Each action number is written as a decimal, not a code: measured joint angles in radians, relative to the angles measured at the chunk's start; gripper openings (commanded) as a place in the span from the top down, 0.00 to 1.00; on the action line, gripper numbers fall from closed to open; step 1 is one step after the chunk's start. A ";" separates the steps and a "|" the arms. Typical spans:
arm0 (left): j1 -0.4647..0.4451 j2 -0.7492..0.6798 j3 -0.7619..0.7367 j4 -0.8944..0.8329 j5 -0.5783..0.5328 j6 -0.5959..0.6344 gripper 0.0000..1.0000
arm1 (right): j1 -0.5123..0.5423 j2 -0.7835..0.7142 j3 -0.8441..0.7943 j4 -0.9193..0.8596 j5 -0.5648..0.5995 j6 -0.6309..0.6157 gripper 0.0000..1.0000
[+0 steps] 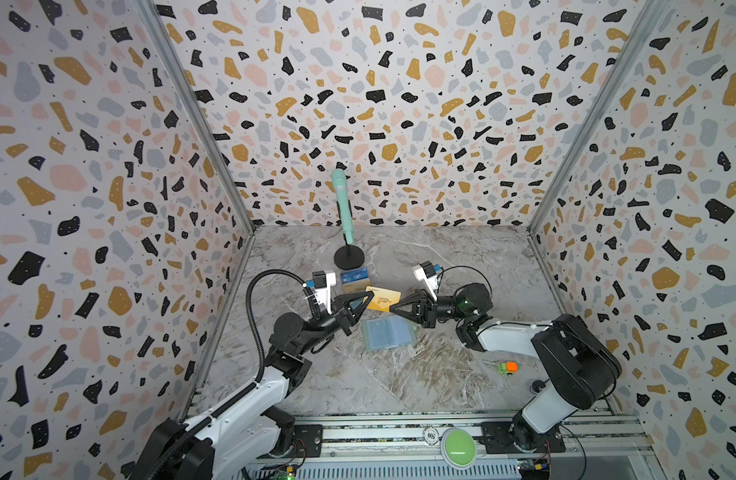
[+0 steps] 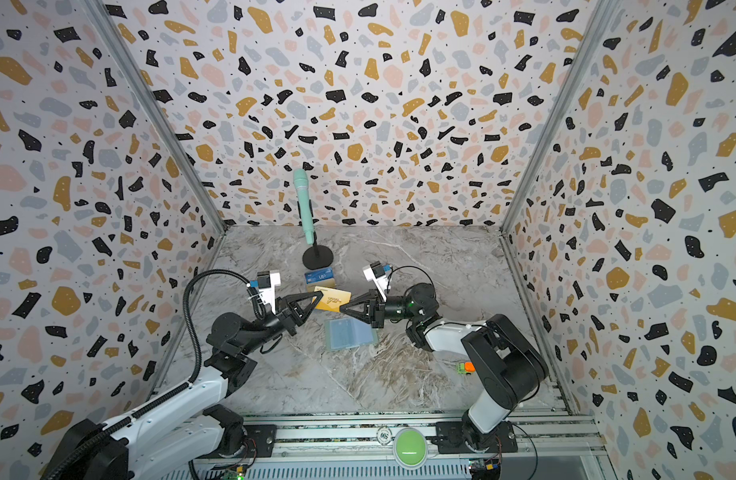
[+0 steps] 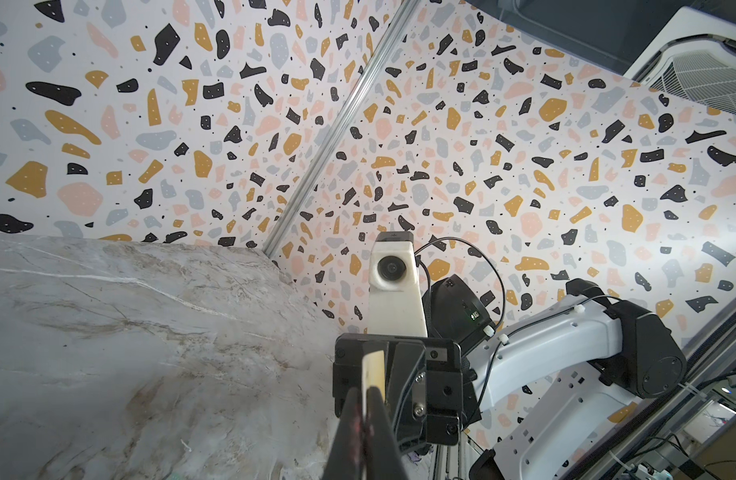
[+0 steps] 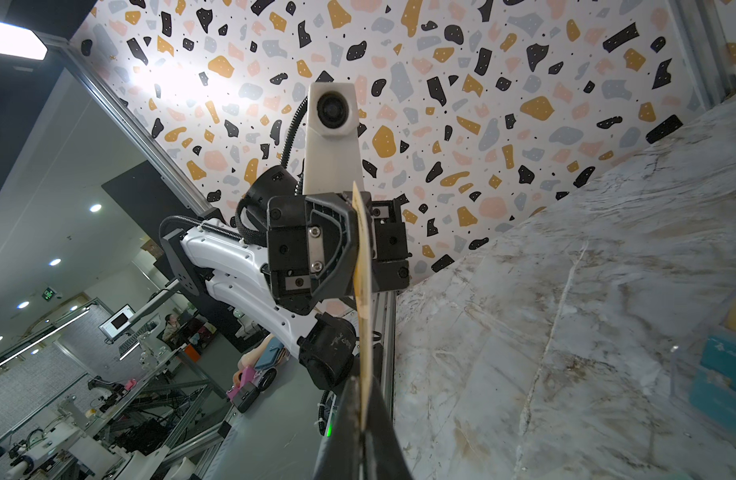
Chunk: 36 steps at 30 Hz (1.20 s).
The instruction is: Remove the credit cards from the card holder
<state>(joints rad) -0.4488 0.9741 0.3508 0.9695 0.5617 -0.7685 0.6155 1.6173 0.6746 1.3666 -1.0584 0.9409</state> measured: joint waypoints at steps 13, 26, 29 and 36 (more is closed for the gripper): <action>0.003 -0.034 0.132 -0.396 0.002 0.268 0.51 | -0.026 -0.050 0.001 -0.190 -0.043 -0.128 1.00; 0.009 -0.012 0.428 -0.982 0.156 0.707 0.40 | -0.037 -0.237 0.183 -1.080 -0.073 -0.773 1.00; 0.009 -0.004 0.495 -1.112 0.194 0.810 0.41 | -0.037 -0.237 0.219 -1.235 -0.069 -0.887 1.00; 0.009 0.000 0.569 -1.325 0.249 0.991 0.44 | -0.023 -0.237 0.251 -1.448 -0.067 -1.055 1.00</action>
<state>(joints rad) -0.4397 0.9737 0.9199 -0.3557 0.8104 0.2226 0.5930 1.3808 0.9257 -0.0811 -1.1255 -0.1143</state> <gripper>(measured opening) 0.562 0.044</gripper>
